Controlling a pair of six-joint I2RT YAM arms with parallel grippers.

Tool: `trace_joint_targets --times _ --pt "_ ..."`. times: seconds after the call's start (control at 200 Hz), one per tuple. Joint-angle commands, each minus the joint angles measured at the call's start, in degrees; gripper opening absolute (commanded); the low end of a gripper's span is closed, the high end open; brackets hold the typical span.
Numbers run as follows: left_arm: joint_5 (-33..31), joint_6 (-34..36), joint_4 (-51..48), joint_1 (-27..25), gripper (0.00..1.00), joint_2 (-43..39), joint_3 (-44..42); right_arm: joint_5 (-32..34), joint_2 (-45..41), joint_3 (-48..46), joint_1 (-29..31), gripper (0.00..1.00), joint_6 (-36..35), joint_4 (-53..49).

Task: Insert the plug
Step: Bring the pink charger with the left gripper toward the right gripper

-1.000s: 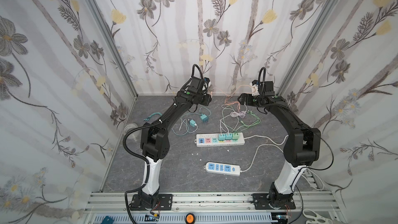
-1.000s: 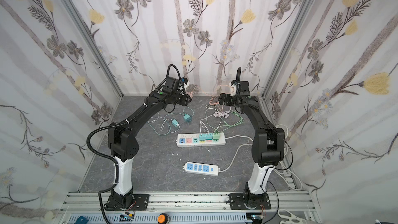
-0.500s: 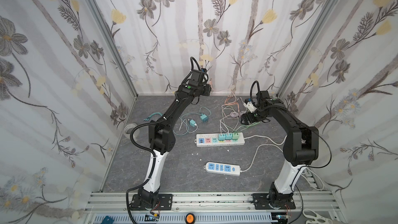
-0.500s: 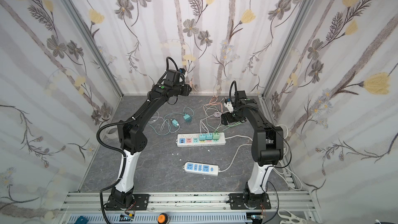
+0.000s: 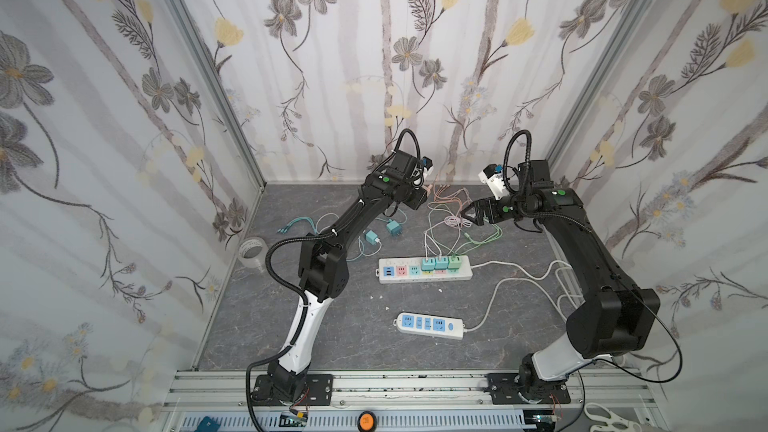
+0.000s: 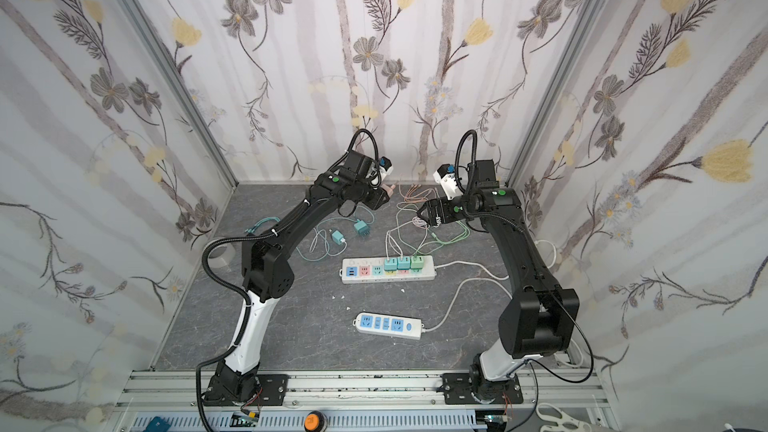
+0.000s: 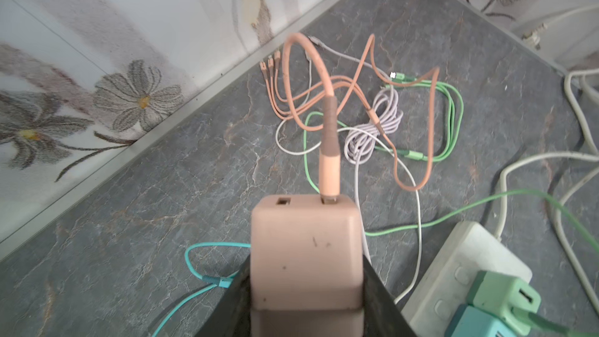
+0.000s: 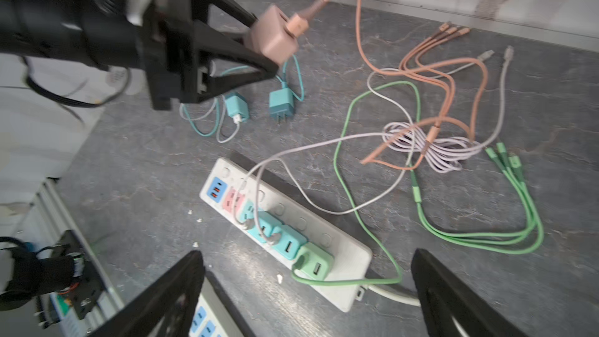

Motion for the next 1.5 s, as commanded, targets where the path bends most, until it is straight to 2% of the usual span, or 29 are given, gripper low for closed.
trace_joint_targets --times 0.0,0.135,0.305,0.465,0.54,0.834,1.034,1.324,1.494 --pt "7.04 7.92 7.75 -0.10 0.00 -5.65 -7.41 -11.40 0.43 0.50 -0.07 0.97 4.18 1.15" --pt "10.51 11.69 15.19 -0.15 0.00 -10.57 -16.40 -13.92 2.25 1.68 -0.07 0.83 7.34 -0.50" --pt "13.82 16.19 17.23 -0.22 0.00 -12.55 -20.13 -18.02 5.06 2.33 -0.07 0.77 12.42 0.11" --pt "16.99 20.19 36.87 -0.36 0.00 -18.44 -35.27 -20.84 7.57 3.08 0.21 0.76 14.75 0.58" --pt "17.97 21.09 41.65 -0.42 0.00 -19.71 -38.89 -23.42 8.71 3.09 0.45 0.76 14.16 0.34" --pt "18.55 28.01 42.16 -1.21 0.00 -20.77 -42.06 -24.11 11.47 3.12 1.55 0.76 12.10 -0.54" --pt "18.36 33.14 42.05 -1.92 0.00 -21.36 -43.68 -21.10 12.59 4.13 3.33 0.76 9.77 -1.23" --pt "17.44 34.82 43.44 -2.43 0.00 -22.71 -45.29 -18.69 12.85 3.76 5.78 0.67 9.60 3.70" --pt "16.68 35.85 43.51 -2.56 0.00 -23.42 -47.24 -19.17 12.36 2.61 6.39 0.59 12.16 8.85"
